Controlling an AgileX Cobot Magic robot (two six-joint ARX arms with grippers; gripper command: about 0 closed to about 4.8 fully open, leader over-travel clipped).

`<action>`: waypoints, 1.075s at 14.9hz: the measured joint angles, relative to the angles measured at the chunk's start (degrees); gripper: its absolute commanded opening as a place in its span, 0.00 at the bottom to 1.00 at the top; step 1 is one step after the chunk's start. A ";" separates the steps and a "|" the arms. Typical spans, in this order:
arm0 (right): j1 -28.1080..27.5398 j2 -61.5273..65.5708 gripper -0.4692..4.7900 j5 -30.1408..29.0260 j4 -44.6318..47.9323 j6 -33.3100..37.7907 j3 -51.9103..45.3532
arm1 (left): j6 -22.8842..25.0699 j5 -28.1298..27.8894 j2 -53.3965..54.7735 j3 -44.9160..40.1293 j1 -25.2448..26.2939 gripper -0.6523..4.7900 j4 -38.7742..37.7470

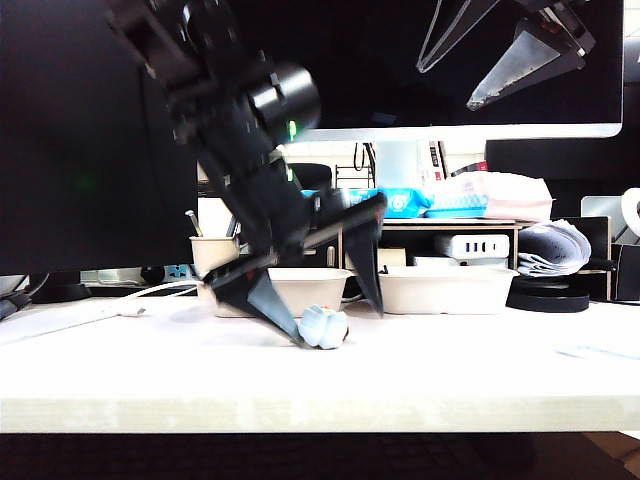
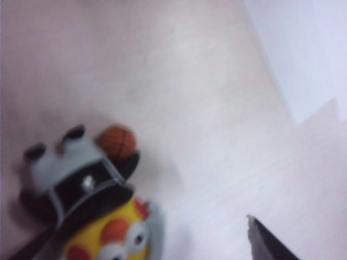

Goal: Put the dolls with similar sizes into the same paper box, while dolls with different sizes go into separate paper boxes.

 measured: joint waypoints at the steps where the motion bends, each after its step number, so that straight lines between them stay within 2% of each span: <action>1: 0.00 0.00 0.77 -0.02 0.00 0.00 0.00 | -0.11 -0.24 0.17 0.35 0.00 1.00 0.26; 3: 0.00 0.00 0.77 -0.74 0.00 0.00 0.00 | -0.74 -1.84 0.46 0.39 -0.02 1.00 0.52; 4: 0.00 0.00 0.77 -0.83 0.02 0.00 0.00 | -0.87 -2.82 0.46 0.39 -0.02 0.86 0.76; 5: 0.00 0.00 0.76 -0.83 0.00 0.00 0.00 | -0.90 -3.08 0.48 0.39 -0.02 0.49 0.96; 6: 0.00 0.00 0.76 -0.83 0.02 0.00 0.00 | -0.92 -3.48 0.72 0.33 0.00 0.25 0.83; 7: 0.00 0.00 0.76 -0.85 0.02 0.00 0.00 | -0.94 -3.54 0.87 0.24 0.00 0.11 0.68; 13: 0.00 0.00 0.76 -0.85 0.02 0.00 0.00 | 0.42 -3.67 -0.37 0.22 0.17 0.11 0.37; 16: 0.00 0.00 0.76 -0.85 0.07 0.00 0.00 | 5.14 -4.81 -7.98 1.05 0.24 0.11 1.03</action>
